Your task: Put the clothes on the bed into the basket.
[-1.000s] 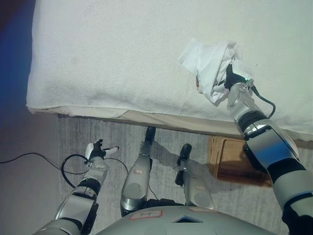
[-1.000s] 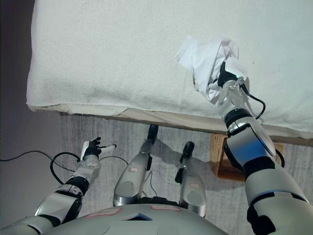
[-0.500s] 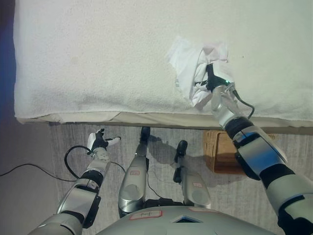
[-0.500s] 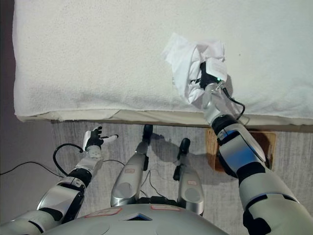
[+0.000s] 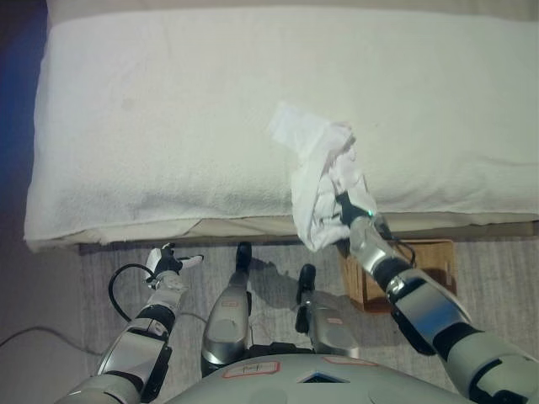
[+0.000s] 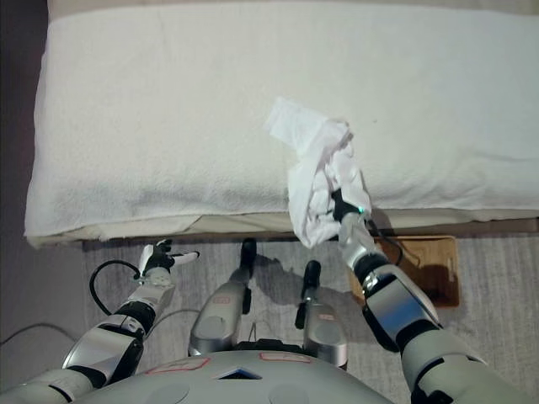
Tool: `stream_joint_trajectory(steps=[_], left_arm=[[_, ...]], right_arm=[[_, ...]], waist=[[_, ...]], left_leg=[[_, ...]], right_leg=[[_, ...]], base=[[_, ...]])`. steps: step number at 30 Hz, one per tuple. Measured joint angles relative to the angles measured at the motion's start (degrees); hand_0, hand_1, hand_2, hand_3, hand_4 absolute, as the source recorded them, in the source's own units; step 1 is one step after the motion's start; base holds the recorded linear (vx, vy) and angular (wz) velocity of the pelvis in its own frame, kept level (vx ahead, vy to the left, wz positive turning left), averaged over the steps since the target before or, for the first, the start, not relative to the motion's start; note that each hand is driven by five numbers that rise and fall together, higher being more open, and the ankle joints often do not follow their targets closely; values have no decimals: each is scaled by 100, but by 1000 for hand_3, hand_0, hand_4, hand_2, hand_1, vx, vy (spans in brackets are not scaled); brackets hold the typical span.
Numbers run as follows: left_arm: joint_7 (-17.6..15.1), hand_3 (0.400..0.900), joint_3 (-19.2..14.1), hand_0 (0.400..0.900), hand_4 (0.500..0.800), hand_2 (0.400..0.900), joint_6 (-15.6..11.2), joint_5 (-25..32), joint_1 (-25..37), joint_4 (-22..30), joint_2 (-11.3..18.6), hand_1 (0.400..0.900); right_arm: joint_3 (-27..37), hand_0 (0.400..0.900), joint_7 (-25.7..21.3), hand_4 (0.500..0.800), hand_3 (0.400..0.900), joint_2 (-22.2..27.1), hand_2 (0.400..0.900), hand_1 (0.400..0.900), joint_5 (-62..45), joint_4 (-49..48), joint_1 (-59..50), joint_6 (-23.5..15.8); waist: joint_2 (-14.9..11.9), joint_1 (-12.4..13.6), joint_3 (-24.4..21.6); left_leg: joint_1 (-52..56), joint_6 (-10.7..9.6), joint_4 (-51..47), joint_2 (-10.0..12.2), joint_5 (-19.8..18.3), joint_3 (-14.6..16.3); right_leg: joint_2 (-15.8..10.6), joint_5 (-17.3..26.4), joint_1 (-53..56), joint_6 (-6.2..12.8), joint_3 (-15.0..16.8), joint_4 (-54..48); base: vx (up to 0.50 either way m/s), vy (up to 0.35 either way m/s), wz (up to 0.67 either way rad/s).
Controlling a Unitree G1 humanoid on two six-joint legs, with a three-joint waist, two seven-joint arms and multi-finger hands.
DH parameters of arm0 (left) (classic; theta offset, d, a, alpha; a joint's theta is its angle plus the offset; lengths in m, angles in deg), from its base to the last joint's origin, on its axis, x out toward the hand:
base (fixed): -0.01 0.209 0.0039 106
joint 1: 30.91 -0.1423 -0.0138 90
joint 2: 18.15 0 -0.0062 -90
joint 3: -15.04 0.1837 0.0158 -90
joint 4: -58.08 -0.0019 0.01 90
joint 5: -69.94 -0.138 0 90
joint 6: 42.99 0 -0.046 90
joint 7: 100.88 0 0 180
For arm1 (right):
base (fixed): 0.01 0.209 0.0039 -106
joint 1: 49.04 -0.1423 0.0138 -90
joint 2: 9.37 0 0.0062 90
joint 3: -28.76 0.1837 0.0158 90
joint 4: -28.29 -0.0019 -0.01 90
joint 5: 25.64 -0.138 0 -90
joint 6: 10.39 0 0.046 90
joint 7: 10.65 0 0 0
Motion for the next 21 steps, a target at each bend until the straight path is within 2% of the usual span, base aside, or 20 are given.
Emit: stream_joint_trajectory(steps=[4, 8, 14, 19, 20, 21], left_arm=[[118, 900, -66, 900, 800, 900, 29, -52, -138, -22, 7, 900], [224, 900, -81, 900, 800, 900, 74, -93, -262, -28, -3, 900], [306, 900, -102, 900, 800, 900, 83, -98, -374, -143, -32, 900], [366, 900, -110, 900, 800, 900, 90, -201, -438, -240, -22, 900], [382, 900, -110, 900, 800, 900, 90, -202, -468, -240, -26, 900], [400, 900, -110, 900, 800, 900, 90, -206, -504, -241, -29, 900]], right_arm=[[332, 400, 76, 500, 400, 48, 400, 400, -5, 282, 422, 115], [698, 400, 83, 500, 400, 249, 400, 400, 15, 529, 869, 98], [987, 400, 126, 500, 400, 716, 400, 400, 25, 771, 1165, 182], [1277, 400, 145, 500, 400, 1145, 400, 400, 178, 891, 1262, 239], [1326, 722, 145, 693, 722, 1203, 722, 722, 209, 893, 1277, 233], [1361, 900, 145, 800, 900, 1247, 900, 900, 216, 893, 1278, 238]], waist=[[-81, -221, -287], [-20, -392, -621], [320, -531, -980], [486, -611, -1085], [510, -643, -1096], [521, -648, -1103]], left_leg=[[190, 75, -2, 21, -68, 186], [437, 118, -12, 61, -190, 394], [634, 113, -66, 132, -251, 618], [655, 119, -65, 229, -247, 673], [661, 124, -65, 239, -244, 674], [667, 120, -65, 244, -246, 677]], right_leg=[[-10, 2, 92, -1, 197, -18], [-5, -1, 218, -3, 423, -21], [45, -33, 300, 0, 650, -23], [119, -34, 283, -4, 725, -23], [124, -34, 285, -4, 726, -23], [131, -34, 292, -12, 727, -24]], base=[[-7, -64, -28], [-18, -62, -28], [-20, -63, -17], [-15, -58, -3], [-26, -51, -1], [-27, -54, 0]])
